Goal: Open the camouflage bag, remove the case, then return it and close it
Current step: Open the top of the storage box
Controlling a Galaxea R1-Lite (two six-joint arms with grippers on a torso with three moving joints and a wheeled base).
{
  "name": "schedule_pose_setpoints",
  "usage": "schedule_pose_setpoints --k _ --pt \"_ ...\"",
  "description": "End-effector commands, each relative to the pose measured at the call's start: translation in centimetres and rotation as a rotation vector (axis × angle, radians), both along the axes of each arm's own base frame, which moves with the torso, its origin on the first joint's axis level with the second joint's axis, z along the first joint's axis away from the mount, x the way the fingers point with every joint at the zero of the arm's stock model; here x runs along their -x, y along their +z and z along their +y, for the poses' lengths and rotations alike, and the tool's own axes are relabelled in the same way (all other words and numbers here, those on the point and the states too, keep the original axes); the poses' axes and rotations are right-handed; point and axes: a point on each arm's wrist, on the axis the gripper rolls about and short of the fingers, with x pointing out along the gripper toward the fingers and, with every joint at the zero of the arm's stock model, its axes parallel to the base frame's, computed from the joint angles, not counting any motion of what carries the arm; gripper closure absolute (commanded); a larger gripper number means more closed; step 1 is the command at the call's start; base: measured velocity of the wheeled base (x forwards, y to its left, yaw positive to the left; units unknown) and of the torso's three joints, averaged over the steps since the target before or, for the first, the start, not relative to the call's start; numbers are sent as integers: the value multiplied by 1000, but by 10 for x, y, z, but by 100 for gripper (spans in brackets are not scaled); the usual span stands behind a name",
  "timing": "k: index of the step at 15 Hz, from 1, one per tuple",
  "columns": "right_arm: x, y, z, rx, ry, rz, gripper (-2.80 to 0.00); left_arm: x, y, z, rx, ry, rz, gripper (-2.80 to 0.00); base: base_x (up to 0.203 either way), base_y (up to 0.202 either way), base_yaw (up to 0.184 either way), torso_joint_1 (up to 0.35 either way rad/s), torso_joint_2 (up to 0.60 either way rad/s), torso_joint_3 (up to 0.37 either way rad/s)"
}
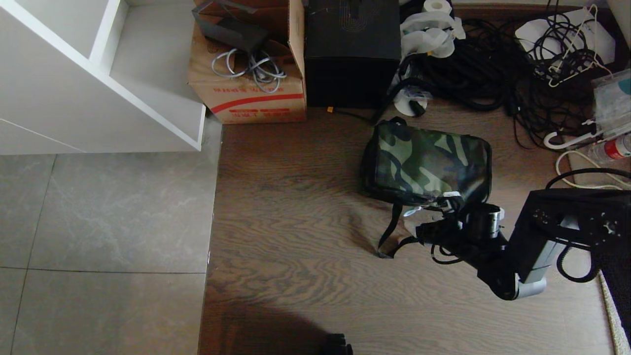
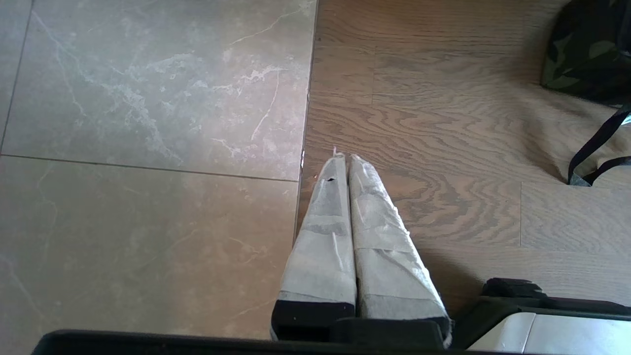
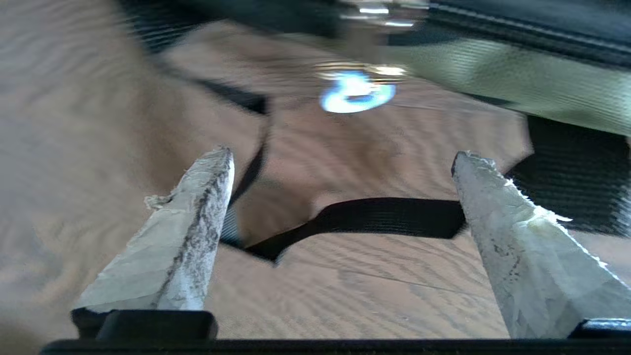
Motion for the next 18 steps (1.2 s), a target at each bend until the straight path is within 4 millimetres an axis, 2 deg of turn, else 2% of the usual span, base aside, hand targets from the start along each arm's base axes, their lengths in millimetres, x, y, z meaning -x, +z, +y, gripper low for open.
schedule_pose_setpoints --k 1,9,18 --pt "-5 -7 -1 -15 -73 8 -280 -1 -3 0 1 1 9 0 0 0 0 0 0 0" --pt "-14 -7 6 -180 -113 -19 -280 -1 -3 0 1 0 9 0 0 0 0 0 0 0" --pt "-24 -4 7 -189 -115 -66 -280 -1 -2 0 1 1 10 0 0 0 0 0 0 0"
